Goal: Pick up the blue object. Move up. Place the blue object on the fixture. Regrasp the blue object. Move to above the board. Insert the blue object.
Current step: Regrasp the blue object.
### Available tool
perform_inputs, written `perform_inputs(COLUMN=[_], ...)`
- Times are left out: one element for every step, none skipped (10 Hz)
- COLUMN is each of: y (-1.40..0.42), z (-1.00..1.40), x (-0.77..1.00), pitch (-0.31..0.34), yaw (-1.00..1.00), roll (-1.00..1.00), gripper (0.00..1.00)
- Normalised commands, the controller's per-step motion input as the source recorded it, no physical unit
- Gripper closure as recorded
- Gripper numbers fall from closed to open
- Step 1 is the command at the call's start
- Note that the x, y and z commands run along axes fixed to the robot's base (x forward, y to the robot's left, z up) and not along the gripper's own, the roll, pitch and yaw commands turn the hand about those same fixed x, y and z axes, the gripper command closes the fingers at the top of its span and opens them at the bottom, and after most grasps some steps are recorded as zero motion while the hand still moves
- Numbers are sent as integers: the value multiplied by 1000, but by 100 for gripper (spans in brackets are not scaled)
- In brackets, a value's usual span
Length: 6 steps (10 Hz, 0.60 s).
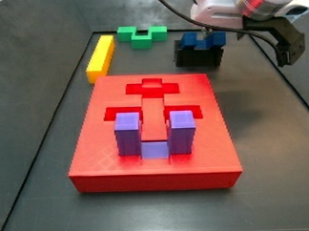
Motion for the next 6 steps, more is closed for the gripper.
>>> perform_inputs(y=[43,0,0,0,0,0], z=[-240,-260,-214,-123,-37,-51], x=[0,0,0,0,0,0], pitch=[0,0,0,6,0,0], yaw=[129,57,0,0,0,0], roll=[411,500,494,474,311,283], gripper=[0,0,0,0,0,0])
